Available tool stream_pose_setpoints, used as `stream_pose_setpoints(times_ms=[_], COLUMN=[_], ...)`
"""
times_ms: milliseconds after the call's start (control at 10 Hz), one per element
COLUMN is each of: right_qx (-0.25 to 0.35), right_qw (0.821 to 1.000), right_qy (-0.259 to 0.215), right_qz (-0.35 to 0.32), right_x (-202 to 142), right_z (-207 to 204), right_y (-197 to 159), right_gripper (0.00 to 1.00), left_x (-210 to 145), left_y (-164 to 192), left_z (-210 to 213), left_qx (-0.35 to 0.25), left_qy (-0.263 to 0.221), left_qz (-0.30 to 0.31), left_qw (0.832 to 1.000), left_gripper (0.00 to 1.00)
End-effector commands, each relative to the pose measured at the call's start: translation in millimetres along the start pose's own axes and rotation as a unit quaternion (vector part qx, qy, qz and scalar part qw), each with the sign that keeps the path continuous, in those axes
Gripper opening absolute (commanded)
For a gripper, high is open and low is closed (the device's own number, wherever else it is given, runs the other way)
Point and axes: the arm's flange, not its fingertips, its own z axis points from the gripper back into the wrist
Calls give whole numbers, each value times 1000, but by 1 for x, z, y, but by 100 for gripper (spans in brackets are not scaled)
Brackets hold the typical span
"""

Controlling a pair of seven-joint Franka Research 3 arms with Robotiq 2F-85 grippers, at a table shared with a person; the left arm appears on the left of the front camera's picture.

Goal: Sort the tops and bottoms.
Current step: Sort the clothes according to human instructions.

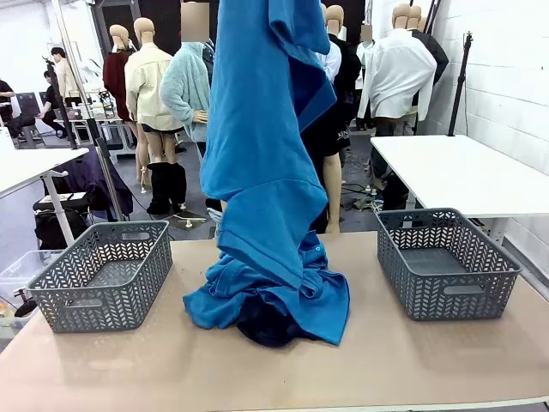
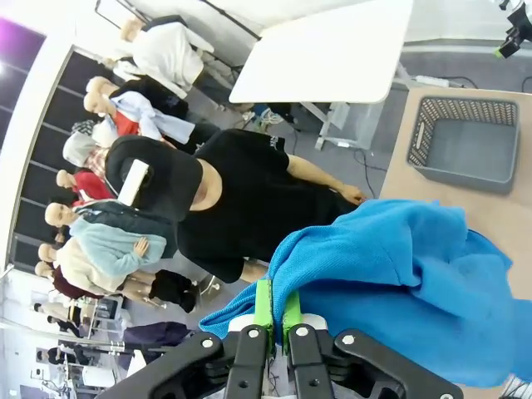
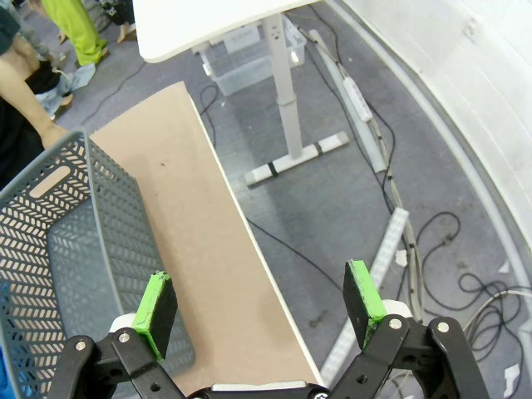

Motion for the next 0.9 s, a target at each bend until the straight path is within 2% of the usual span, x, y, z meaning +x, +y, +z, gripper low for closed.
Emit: stream_pose_setpoints(times_ms=[0, 800], right_qx=[-2, -2], right_qw=[1000, 1000], right_qy=[1, 1], right_qz=[-11, -11], right_x=[0, 0], right_z=[0, 0], right_y=[3, 3], right_gripper=[100, 100], left_x=[-3, -3], left_y=[4, 4], left_z=[4, 4], left_qx=[1, 1], left_qy=[-10, -10], left_qz=[1, 1], left_qw=[1000, 1000], left_gripper=[0, 0])
